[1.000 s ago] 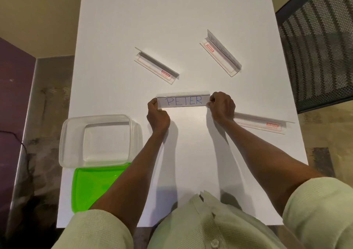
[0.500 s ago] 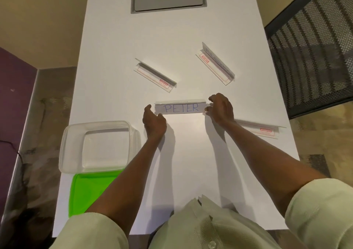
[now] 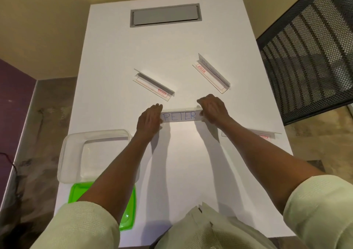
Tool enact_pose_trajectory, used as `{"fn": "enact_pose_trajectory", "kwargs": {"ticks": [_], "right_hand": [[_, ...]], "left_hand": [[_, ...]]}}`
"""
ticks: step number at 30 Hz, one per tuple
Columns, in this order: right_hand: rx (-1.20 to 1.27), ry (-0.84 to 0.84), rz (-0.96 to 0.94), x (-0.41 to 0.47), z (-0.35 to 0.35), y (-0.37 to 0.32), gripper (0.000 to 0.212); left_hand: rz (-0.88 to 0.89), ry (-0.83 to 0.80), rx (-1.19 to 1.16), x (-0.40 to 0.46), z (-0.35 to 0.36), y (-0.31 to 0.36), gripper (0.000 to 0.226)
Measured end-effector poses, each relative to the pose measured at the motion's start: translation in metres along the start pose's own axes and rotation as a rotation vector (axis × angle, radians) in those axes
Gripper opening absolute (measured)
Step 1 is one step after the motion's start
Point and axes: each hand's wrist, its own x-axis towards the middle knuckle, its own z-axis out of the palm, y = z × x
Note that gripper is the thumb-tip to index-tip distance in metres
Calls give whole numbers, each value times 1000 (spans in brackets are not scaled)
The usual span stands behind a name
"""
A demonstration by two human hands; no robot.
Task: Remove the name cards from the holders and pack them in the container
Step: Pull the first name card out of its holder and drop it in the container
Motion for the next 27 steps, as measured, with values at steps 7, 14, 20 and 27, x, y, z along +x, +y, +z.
{"fn": "enact_pose_trajectory", "kwargs": {"ticks": [7,14,20,27], "right_hand": [[-32,-85,-36,7,10,-1,40],[-28,-146,-38,6,15,1,42],[72,-134,-2,5,20,3,43],[138,-47,1,5,26,3,42]], "left_hand": [[-25,-250,105,19,6,-10,50],[-91,-317,107,30,11,-18,45],[-82,-260,122,34,15,-22,33],[-85,-252,67,36,18,-28,35]]}}
